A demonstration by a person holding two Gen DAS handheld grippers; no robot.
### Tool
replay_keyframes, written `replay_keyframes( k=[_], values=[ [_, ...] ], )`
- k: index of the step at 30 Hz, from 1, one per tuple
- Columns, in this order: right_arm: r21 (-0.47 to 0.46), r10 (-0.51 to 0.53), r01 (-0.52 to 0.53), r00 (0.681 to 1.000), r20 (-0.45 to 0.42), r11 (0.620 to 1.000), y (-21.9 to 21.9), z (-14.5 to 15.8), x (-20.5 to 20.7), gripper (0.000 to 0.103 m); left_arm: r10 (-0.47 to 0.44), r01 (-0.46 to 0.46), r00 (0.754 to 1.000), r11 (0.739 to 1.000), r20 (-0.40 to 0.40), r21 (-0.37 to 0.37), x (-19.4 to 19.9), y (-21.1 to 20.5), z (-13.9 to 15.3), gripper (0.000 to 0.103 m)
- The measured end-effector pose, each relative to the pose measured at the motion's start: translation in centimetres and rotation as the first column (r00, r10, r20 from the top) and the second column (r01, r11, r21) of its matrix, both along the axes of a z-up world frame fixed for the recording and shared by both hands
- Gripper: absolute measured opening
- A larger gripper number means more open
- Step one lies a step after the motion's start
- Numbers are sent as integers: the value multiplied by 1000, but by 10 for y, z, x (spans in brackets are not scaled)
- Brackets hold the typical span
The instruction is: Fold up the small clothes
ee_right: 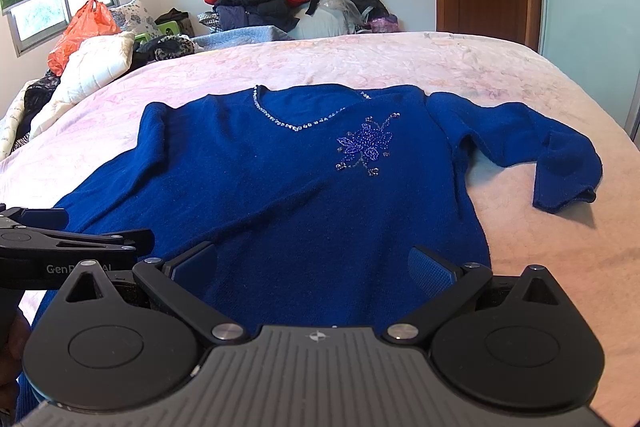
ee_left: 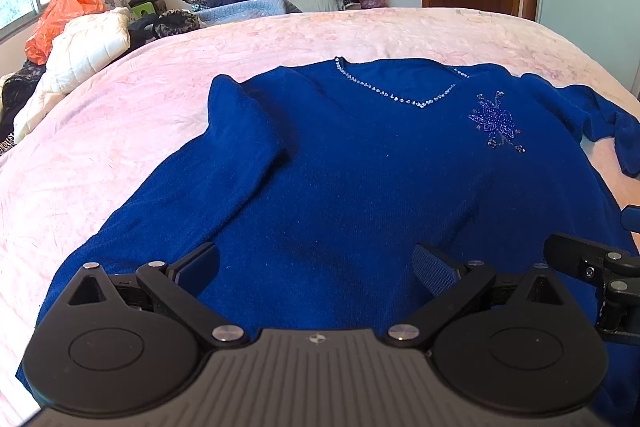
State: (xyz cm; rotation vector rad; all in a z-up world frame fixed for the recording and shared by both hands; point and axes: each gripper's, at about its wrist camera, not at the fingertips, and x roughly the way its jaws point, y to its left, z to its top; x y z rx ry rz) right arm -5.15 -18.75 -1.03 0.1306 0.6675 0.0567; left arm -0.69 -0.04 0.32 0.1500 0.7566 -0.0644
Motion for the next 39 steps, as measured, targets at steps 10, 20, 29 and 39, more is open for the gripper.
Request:
replay_keyframes(
  k=[10,20,29,39],
  values=[
    [3,-2,2,1000,0,1000,-2,2,-1,103,4,-4,1000,1000,-4,-11,2,4,-1,103],
    [2,-2,2,1000,2,1000,-1,1,-1,103,7,-7,1000,1000,-15,-5,4,4,-2,103],
    [-2,-3,3,1000,5,1000,-2,0,0,103,0,0,1000,1000,-26,-2,7,3,-5,103],
    [-48,37,-33,996,77,998,-7,3,-9,103,-64,64,998,996,1,-59,5,-3,-1,103]
  ],
)
